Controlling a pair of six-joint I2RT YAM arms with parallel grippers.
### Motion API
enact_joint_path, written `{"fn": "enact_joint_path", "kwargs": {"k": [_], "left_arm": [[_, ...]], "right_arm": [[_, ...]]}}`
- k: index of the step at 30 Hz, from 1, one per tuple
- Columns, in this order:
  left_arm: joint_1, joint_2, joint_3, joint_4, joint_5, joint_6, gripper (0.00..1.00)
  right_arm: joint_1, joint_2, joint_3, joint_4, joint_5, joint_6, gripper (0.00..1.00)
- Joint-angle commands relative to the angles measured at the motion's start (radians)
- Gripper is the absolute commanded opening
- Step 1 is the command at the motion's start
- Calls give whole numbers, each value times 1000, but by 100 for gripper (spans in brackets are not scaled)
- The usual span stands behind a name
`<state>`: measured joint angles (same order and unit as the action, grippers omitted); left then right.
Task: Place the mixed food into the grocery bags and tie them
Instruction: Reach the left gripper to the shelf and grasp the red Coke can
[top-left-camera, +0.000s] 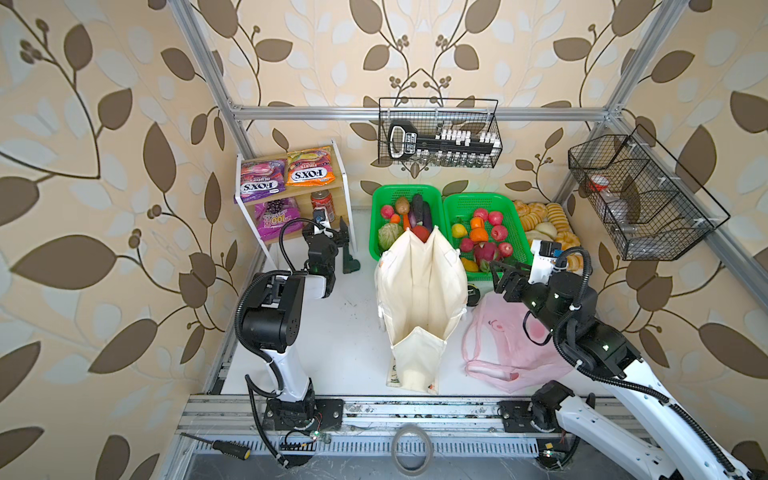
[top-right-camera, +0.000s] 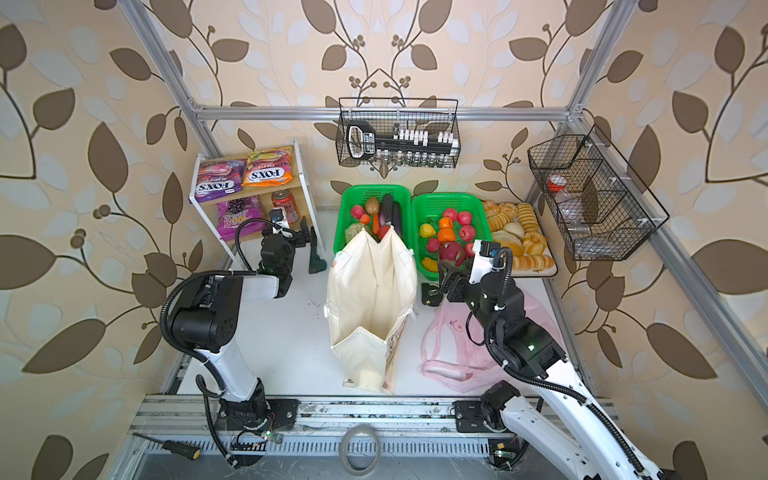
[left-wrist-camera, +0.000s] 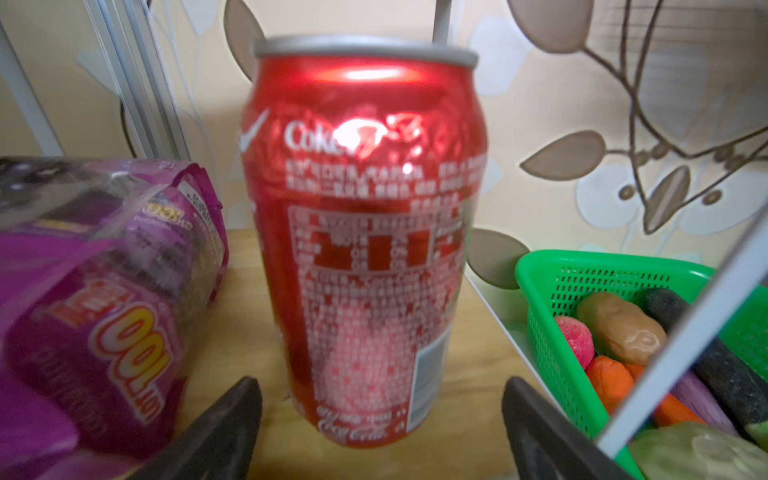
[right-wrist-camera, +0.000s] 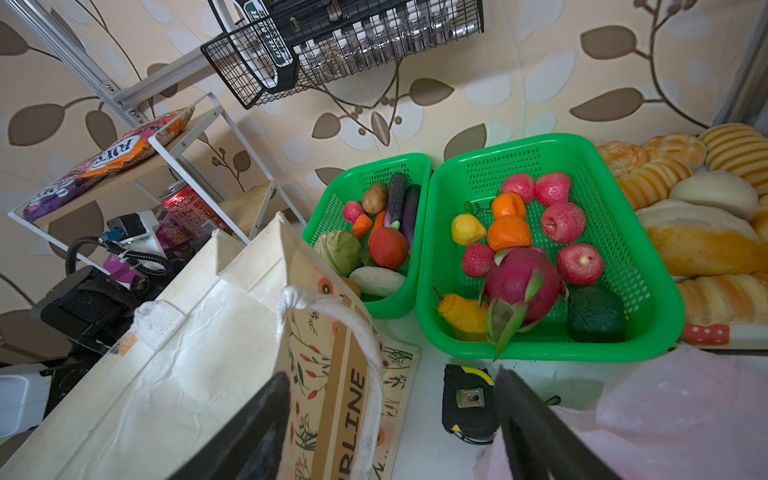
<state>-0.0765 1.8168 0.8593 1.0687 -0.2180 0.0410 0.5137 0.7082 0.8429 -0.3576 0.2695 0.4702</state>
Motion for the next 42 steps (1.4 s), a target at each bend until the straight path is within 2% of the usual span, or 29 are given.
{"fn": "enact_joint_path", "kwargs": {"k": [1,9,14,19,23,27,29,37,42], "left_arm": [[17,20,55,97,-26,21,93],[26,66,85,118,-57,17,94],[27,91,116,118,-22,48,95],[32,109,144,106,-26,51,91],[34,100,138,106,20,44,79],[34,79,97,141,30,41,57],[34,72,71,173,36,42,50],[32,-20,-45,223,76,41,42],[32,-145,-126,163,97,8,37]], "right_arm": [[-6,4,-17,4,5,-5,78],[-13,18,-25,4,-6,-7,78],[-17,21,-33,3,-13,-2,78],[-18,22,-39,6,-16,5,78],[-20,20,-39,-2,-15,8,78],[-20,16,-38,-12,-11,18,78],[-20,10,-39,-18,-12,25,78],[-21,-27,-45,-42,-10,50,78],[-20,-45,-42,-44,-19,72,78]]}}
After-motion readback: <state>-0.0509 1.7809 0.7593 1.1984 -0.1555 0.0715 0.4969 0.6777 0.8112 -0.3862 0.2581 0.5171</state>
